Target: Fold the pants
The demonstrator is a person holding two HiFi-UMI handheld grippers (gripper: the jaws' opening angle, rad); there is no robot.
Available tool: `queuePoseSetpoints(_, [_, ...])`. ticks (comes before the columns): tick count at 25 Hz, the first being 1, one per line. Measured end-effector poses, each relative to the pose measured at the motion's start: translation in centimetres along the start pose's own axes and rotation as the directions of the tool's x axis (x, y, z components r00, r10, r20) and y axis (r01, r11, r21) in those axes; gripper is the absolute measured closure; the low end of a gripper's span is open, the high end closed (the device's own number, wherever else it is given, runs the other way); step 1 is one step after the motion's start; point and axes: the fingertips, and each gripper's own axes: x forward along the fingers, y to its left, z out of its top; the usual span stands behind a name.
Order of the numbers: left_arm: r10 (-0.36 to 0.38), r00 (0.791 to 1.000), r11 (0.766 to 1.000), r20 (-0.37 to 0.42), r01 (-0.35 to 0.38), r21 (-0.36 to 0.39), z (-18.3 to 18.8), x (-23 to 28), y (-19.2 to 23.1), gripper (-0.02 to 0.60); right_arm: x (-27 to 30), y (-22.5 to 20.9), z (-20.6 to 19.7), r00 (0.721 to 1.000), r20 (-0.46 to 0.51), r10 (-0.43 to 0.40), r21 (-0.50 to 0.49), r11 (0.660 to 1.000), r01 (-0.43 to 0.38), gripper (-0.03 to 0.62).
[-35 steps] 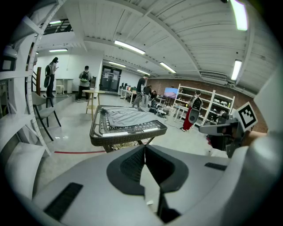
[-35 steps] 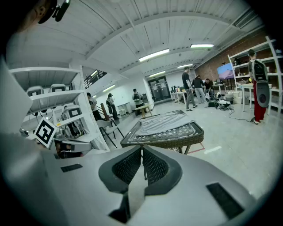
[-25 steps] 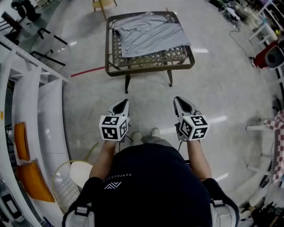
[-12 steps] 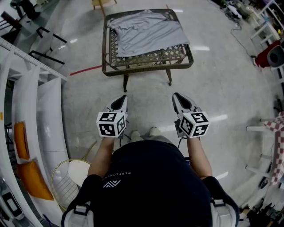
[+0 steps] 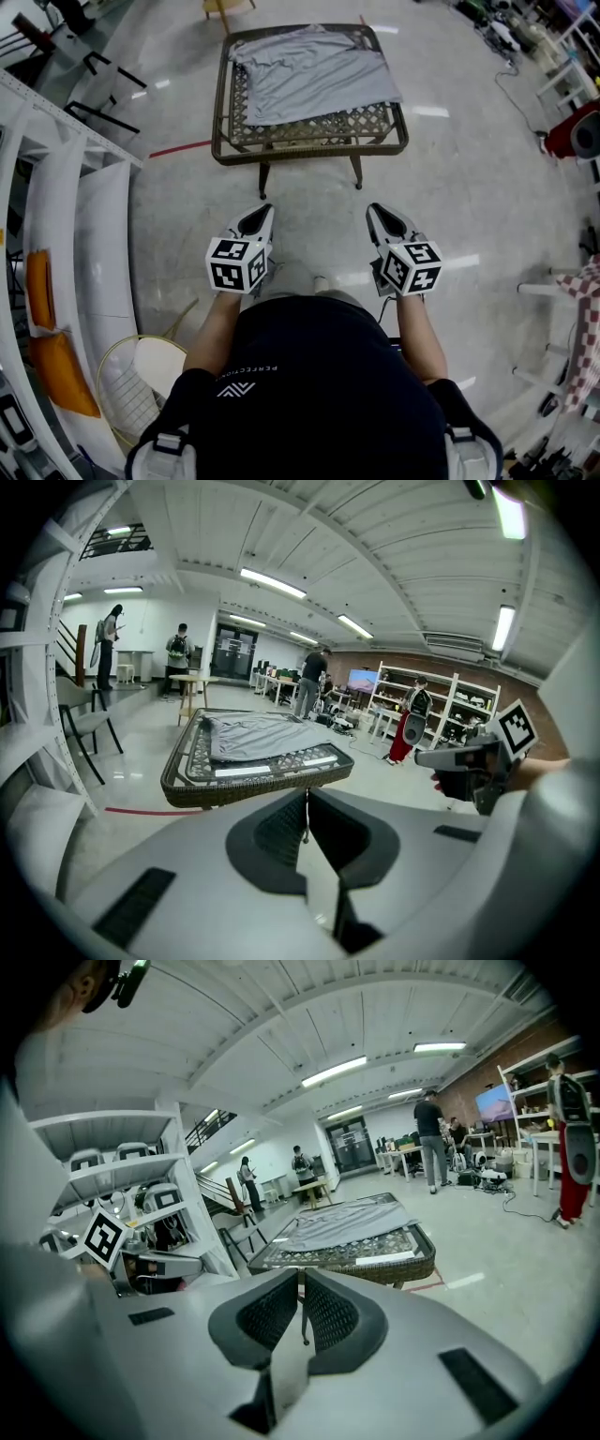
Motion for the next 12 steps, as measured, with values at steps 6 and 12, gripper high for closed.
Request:
queuePoseSetpoints(6, [0.004, 1.0, 1.0, -0.016, -0.003, 0.012, 0.2, 1.7, 0.6, 0.569, 1.4, -1.6, 0.1, 1.0, -0.02, 0.004, 0.011, 1.0, -0.004, 0.549])
queuePoseSetpoints(12, [0.012, 0.999, 1.0, -0.052, -0.012, 0.008, 0.6, 4.5, 2.4, 0.569, 4.0, -3.2, 0.7, 0.999, -0.044, 0.002, 0.002, 1.0, -0.002, 0.549])
